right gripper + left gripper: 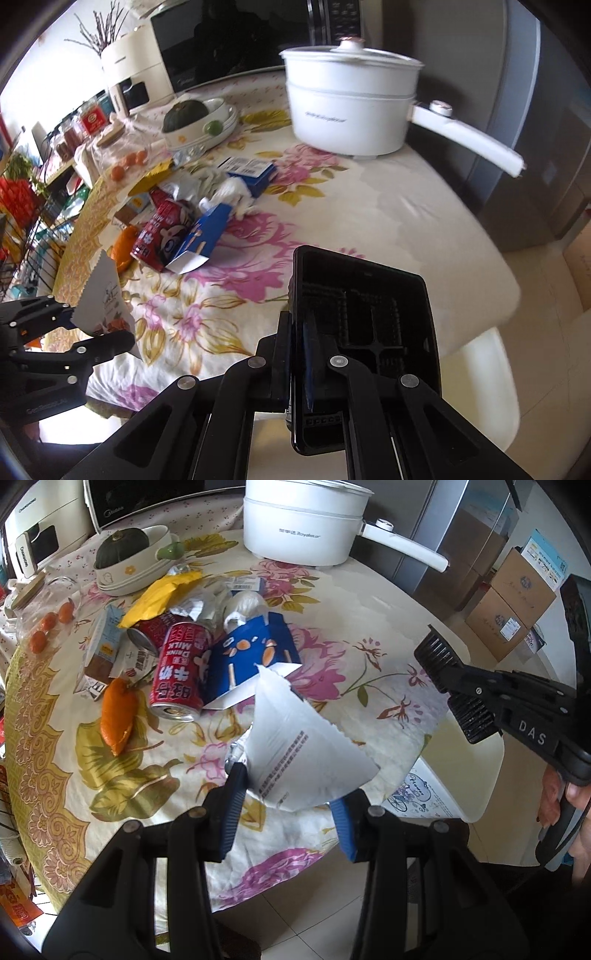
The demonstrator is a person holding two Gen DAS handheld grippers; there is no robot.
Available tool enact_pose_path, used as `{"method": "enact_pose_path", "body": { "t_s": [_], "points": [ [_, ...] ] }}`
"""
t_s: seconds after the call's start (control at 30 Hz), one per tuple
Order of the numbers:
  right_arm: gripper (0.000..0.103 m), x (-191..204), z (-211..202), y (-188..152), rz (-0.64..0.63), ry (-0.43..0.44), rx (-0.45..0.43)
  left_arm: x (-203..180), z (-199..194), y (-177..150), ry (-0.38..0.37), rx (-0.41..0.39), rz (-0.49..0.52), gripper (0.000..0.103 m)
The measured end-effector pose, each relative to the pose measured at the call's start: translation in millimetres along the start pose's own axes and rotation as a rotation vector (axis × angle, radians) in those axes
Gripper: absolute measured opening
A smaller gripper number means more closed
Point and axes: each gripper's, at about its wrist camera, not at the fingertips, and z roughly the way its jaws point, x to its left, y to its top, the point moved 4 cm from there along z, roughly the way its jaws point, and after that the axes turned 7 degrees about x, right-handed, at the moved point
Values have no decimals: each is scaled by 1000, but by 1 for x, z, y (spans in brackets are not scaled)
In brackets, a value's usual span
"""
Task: Collect trash
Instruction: 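Carry paper and tray over the white bin and open both tools to drop them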
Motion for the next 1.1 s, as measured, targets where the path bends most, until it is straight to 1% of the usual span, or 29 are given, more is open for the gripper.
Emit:
{"method": "enact_pose_path", "body": {
  "t_s": [0.13, 0.23, 0.3, 0.53, 0.6, 0.77, 0.93, 0.97, 1.0, 1.03, 1.07, 1.1],
  "points": [
    [6, -31, -13, -10, 35, -24, 0, -25, 3, 7, -18, -12, 39, 46],
    [6, -55, -16, -21, 63, -46, 14, -47, 7, 13, -54, -19, 62, 46],
    [6, -75, -18, -30, 94, -58, 24, -63, 10, 16, -65, -27, 83, 46],
    [6, -134, -31, -61, 189, -60, 33, -143, 33, 23, -148, -16, 204, 46],
    [6, -150, -33, -72, 217, -56, 43, -162, 39, 24, -160, -14, 231, 46],
    [6, -175, -35, -93, 249, -72, 65, -201, 58, 24, -199, -13, 284, 46],
    [6, -193, -39, -107, 272, -80, 73, -222, 78, 25, -197, -3, 317, 46],
    [6, -195, -39, -108, 276, -81, 75, -225, 80, 25, -196, -9, 322, 52],
    [6, -197, -39, -110, 279, -82, 77, -226, 81, 26, -196, -16, 330, 59],
    [6, -200, -39, -111, 283, -82, 81, -226, 82, 28, -183, -15, 334, 82],
    [6, -201, -38, -111, 287, -83, 84, -224, 81, 28, -159, -18, 328, 95],
    [6, -202, -38, -112, 291, -82, 87, -225, 80, 30, -149, -27, 325, 96]
  ]
}}
